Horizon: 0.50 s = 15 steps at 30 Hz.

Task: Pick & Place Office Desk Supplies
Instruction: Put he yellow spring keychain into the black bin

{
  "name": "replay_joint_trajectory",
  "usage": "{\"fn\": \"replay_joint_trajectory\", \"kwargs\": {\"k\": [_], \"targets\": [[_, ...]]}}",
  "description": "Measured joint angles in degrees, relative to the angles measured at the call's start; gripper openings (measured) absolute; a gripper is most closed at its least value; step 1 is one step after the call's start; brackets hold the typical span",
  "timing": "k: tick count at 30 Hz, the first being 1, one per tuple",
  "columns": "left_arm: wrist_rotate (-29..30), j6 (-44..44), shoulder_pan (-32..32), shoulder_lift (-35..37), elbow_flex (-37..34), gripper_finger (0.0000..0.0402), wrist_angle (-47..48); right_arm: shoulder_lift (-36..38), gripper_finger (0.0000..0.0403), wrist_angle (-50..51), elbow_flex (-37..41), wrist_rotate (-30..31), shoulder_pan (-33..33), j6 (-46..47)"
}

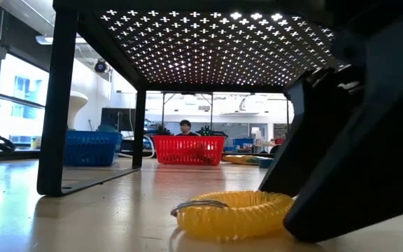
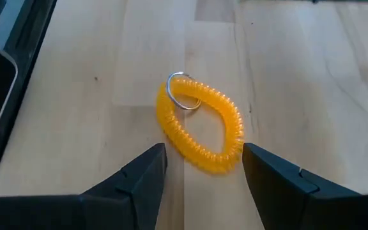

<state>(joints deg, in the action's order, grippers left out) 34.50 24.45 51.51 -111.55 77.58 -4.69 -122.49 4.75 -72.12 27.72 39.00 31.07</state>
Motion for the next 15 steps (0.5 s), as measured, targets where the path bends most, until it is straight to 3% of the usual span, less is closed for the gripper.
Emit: {"fn": "replay_joint_trajectory", "kwargs": {"k": [7, 15], "targets": [[0.0, 0.0, 0.0, 0.0, 0.0, 0.0161, 0.1, -0.4, 0.0174, 0.8, -0.1, -0.8, -0.1, 0.9], [0.0, 0.0, 0.0, 0.0, 0.0, 0.0161, 0.2, -0.6, 0.0043, -0.1, 0.0, -2.1, -0.1, 0.8]]}}
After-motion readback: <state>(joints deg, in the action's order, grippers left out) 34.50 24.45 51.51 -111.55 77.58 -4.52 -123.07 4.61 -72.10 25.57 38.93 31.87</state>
